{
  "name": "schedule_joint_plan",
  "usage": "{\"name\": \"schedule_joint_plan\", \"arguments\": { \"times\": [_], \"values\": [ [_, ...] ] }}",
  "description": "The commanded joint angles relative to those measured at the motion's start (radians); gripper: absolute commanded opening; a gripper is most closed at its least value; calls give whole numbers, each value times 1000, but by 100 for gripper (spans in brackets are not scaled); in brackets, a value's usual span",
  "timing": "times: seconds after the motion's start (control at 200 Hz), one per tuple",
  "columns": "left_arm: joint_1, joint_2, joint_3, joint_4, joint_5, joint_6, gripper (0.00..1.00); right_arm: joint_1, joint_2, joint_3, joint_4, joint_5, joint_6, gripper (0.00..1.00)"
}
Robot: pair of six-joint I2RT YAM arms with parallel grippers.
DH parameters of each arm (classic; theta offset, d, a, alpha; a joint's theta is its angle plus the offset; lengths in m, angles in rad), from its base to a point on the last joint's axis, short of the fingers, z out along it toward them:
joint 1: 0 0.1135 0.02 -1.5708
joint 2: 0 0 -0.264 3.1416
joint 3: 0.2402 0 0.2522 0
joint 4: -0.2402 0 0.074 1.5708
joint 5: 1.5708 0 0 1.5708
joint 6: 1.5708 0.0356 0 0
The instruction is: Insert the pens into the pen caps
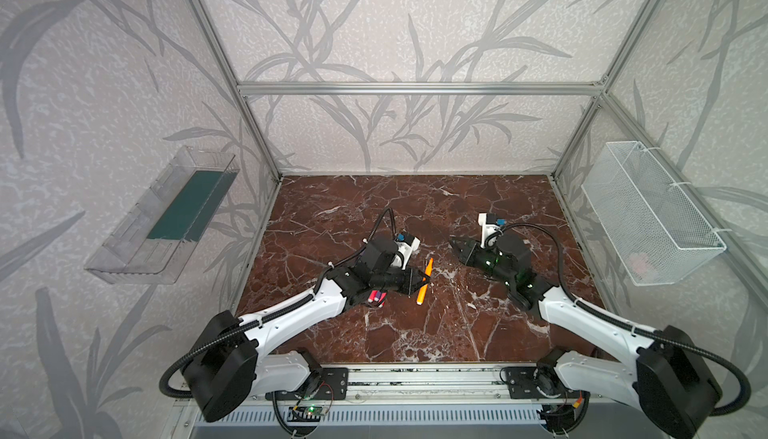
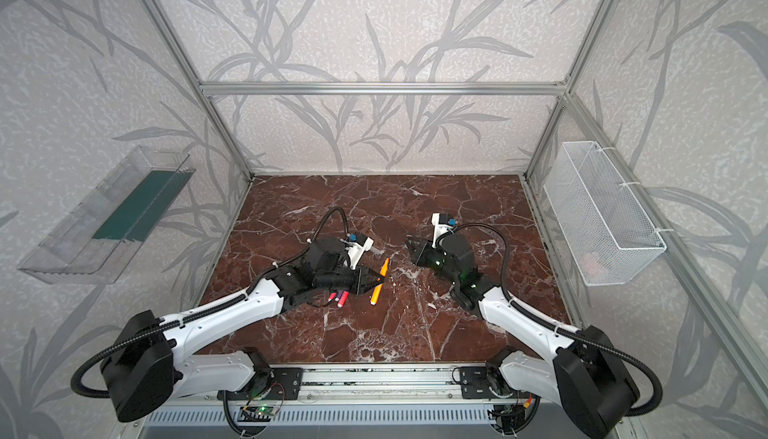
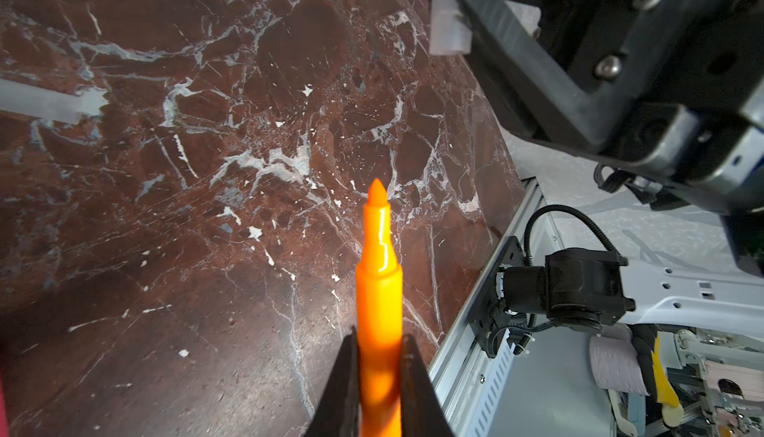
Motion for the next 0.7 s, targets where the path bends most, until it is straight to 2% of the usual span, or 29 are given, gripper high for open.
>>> {"name": "schedule_joint_plan", "arguments": {
  "times": [0.0,0.155,0.385,0.5,0.7],
  "values": [
    [-7,10,10,74,76,11,0,0,-77,-35,27,39,49,0],
    [-7,4,9,97,113,21,0,10,-102,-35,13,17,57,0],
    [-8,10,0,120,125,31,0,35,-47,-2,93,-60,57,0],
    [-9,10,-5,136,127,36,0,68,-27,14,123,-57,44,0],
    [-8,-13,-18,140,46,33,0,103,-9,12,154,-20,50,0]
  ]
}}
